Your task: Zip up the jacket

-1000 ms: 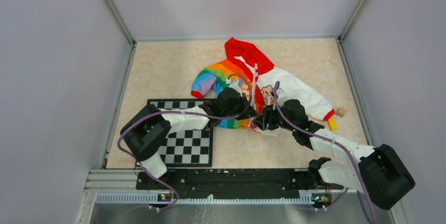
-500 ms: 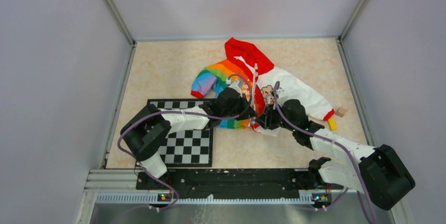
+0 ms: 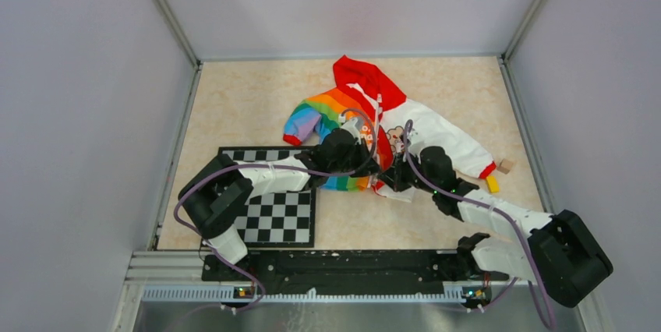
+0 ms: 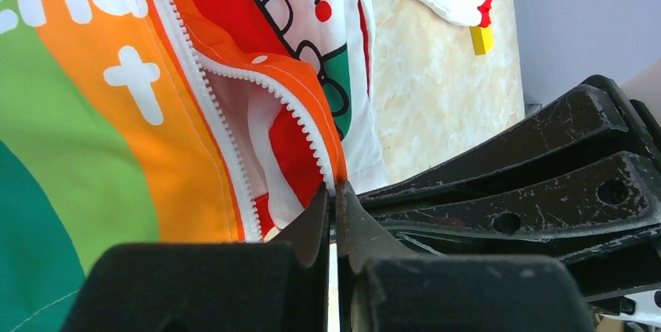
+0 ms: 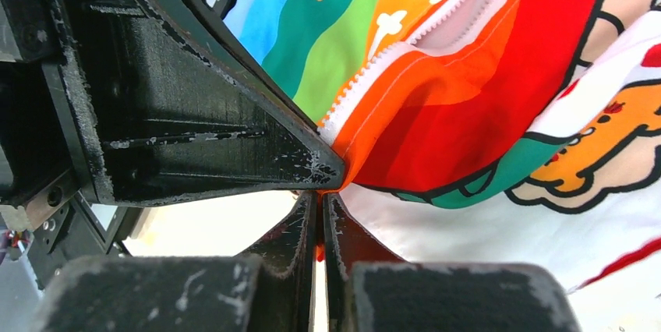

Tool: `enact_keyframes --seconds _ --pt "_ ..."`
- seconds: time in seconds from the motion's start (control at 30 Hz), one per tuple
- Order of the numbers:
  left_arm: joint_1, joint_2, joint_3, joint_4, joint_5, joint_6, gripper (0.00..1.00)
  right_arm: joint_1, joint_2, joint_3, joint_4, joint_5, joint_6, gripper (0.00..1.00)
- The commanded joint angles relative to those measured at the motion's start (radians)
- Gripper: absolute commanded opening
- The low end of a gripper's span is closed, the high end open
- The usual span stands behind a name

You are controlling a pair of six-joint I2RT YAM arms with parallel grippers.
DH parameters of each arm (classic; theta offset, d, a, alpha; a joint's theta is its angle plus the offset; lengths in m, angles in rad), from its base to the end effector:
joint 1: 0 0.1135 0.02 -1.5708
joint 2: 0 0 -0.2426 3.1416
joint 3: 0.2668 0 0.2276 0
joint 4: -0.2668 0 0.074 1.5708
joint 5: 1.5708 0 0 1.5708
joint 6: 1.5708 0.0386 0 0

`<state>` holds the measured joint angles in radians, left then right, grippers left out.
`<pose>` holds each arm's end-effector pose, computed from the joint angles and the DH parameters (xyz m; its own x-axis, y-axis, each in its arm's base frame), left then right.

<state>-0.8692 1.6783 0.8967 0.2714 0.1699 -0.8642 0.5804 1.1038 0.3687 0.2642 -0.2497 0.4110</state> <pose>0.2157 -0.2654 0.1879 -0.8497 -0.1559 -0.5038 0.3109 0.6235 -0.7173 0.1730 0.1249 0.1768 -0.6337 0.0474 -0.7722 -0.5043 0.7315 0.4588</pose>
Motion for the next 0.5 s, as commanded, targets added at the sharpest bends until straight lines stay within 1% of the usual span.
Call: enact_keyframes --seconds 0.0,0.03,0.07,0.1,0.13,0.2,0.27,0.33,0.4,0.47 --pt "-0.004 -0.042 0.022 0.062 0.078 0.067 0.00 -0.017 0.022 0.014 0.151 -0.098 -0.035 0.00" --pt "-0.004 -0.046 0.020 0.068 0.086 0.076 0.00 -0.032 0.026 0.011 0.165 -0.124 -0.037 0.00" --pt "-0.002 -0.052 0.016 0.072 0.091 0.085 0.07 -0.045 0.024 0.005 0.178 -0.143 -0.038 0.00" --pt "0.001 -0.059 0.012 0.076 0.094 0.090 0.15 -0.060 0.020 -0.004 0.186 -0.150 -0.033 0.00" --pt "0.004 -0.069 0.006 0.080 0.099 0.093 0.25 -0.078 0.019 -0.010 0.194 -0.171 -0.030 0.00" --pt "0.016 -0.092 -0.012 0.093 0.116 0.101 0.39 -0.106 0.018 -0.015 0.199 -0.199 -0.025 0.00" --pt "0.031 -0.119 -0.025 0.096 0.137 0.121 0.57 -0.115 0.017 -0.004 0.156 -0.187 -0.041 0.00" --pt "0.044 -0.144 -0.026 0.056 0.148 0.149 0.73 -0.126 0.010 0.007 0.113 -0.172 -0.060 0.00" --pt "0.060 -0.165 -0.016 -0.010 0.162 0.185 0.83 -0.131 -0.007 0.010 0.085 -0.175 -0.085 0.00" --pt "0.073 -0.181 -0.010 -0.079 0.178 0.216 0.87 -0.131 -0.034 0.006 0.062 -0.179 -0.113 0.00"
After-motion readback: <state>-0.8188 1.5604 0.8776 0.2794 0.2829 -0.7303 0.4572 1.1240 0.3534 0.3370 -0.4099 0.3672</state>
